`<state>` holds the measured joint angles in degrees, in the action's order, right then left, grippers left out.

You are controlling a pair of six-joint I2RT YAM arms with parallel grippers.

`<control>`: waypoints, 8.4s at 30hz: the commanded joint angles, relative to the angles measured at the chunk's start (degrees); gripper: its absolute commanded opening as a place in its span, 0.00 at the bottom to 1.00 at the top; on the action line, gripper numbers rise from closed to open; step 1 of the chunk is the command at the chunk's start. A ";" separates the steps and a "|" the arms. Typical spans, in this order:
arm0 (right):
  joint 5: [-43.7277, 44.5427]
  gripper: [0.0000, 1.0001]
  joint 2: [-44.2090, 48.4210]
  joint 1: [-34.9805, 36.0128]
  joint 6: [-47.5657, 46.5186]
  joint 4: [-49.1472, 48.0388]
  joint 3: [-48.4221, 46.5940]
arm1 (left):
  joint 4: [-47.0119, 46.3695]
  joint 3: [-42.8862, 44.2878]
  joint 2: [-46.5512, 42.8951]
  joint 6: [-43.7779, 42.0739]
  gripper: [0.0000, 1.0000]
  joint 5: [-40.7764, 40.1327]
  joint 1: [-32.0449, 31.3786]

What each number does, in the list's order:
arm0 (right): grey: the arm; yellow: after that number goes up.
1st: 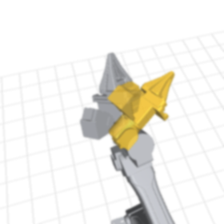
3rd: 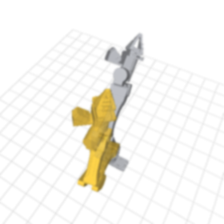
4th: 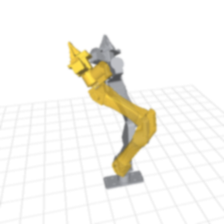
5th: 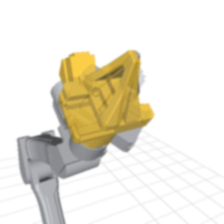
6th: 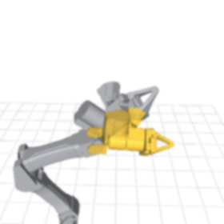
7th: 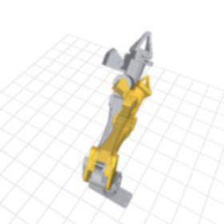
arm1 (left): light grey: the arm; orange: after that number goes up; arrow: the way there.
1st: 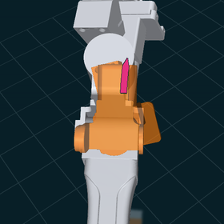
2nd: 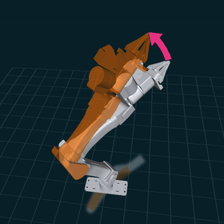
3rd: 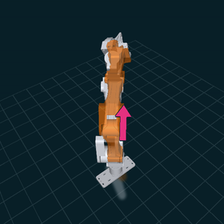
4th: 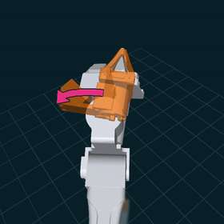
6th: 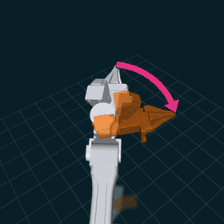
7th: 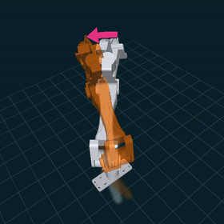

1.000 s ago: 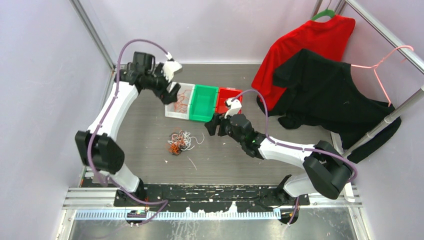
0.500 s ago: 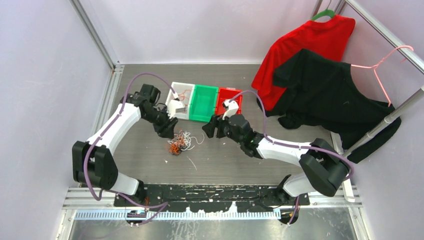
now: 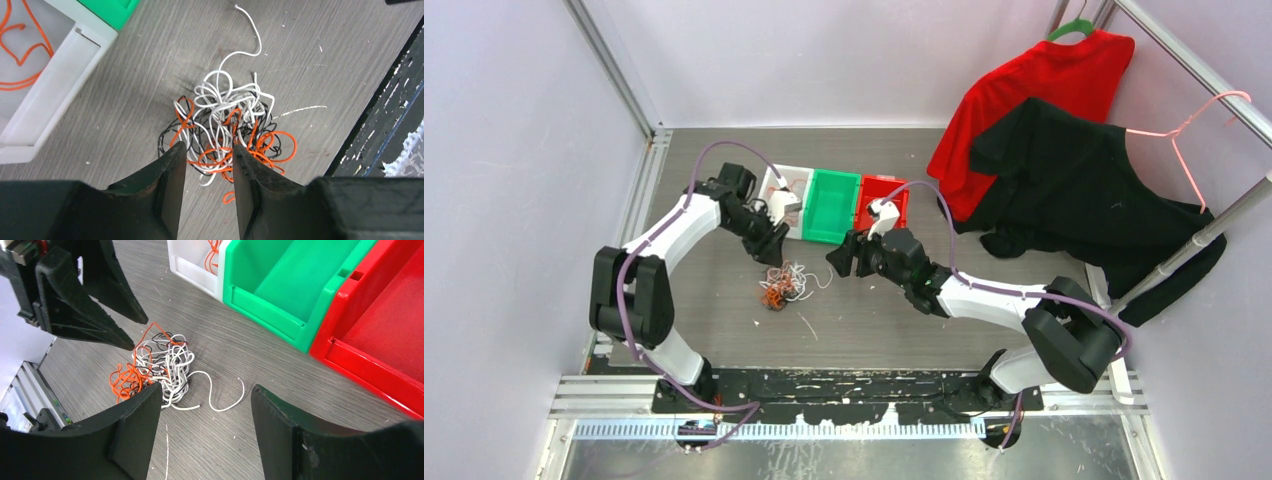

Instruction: Untangle the cables

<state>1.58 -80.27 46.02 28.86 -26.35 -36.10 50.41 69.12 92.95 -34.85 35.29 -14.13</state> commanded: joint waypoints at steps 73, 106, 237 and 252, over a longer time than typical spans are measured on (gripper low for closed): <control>-2.11 0.63 2.75 0.13 0.64 -3.84 -0.83 | -26.40 -13.64 -8.25 33.62 0.29 4.05 4.99; -1.85 0.62 3.86 0.23 0.52 -4.64 0.10 | -32.49 -19.47 -3.95 37.66 0.60 13.02 9.38; 3.32 0.60 5.96 18.45 -13.07 -7.55 -16.26 | 4.14 30.62 -24.93 35.20 0.00 0.81 -13.27; 6.60 0.52 3.29 17.62 -12.59 -10.03 -15.50 | 4.26 34.57 -24.08 37.24 0.00 2.79 -14.26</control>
<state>7.27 -76.25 63.99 16.60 -31.94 -50.06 56.25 101.27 69.10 1.23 36.16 -27.94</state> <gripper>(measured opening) 0.522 0.009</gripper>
